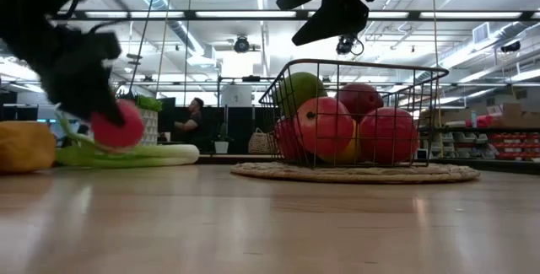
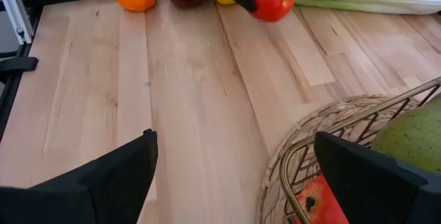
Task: Build produce basket
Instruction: Put the red apple into the wire basket
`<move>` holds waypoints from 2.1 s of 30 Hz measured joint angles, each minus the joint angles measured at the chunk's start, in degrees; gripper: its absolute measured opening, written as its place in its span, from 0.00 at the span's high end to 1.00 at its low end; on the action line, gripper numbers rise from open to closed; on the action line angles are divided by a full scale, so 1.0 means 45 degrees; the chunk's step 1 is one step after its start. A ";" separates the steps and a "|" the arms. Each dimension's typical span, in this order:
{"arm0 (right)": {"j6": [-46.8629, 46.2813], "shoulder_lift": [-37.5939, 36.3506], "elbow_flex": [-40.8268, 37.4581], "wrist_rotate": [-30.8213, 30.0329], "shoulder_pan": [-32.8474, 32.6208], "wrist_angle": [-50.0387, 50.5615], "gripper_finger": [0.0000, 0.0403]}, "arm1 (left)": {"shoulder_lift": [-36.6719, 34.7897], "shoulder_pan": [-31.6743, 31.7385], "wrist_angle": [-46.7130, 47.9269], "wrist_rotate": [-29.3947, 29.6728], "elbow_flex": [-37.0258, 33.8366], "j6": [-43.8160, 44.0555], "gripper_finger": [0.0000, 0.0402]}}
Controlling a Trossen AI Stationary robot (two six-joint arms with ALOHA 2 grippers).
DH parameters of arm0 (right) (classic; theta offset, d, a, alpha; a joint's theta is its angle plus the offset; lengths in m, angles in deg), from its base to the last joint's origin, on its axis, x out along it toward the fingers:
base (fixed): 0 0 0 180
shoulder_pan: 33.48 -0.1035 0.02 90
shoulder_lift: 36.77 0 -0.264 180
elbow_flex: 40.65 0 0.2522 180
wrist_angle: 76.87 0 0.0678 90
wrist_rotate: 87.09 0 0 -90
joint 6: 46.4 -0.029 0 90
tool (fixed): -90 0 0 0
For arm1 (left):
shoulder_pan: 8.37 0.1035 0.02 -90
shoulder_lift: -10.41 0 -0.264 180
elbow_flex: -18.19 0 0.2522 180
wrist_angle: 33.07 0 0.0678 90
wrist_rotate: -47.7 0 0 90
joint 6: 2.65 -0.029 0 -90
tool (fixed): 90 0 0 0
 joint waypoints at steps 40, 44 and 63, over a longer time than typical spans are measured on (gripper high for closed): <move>0.0136 -0.4493 0.0024 -0.2448 0.0228 0.2504 0.02 | 0.8149 0.2598 -1.1838 -0.4912 0.7229 -1.0127 0.04; 0.0143 -0.4527 0.0024 -0.2436 0.0218 0.2389 0.02 | 0.9489 0.2875 -1.1268 -0.4908 0.8401 -1.0542 0.04; -0.1456 -0.4168 -0.0481 -0.3128 0.1171 0.5961 0.02 | 1.0883 0.3222 -1.0518 -0.5381 0.9979 -1.1107 0.04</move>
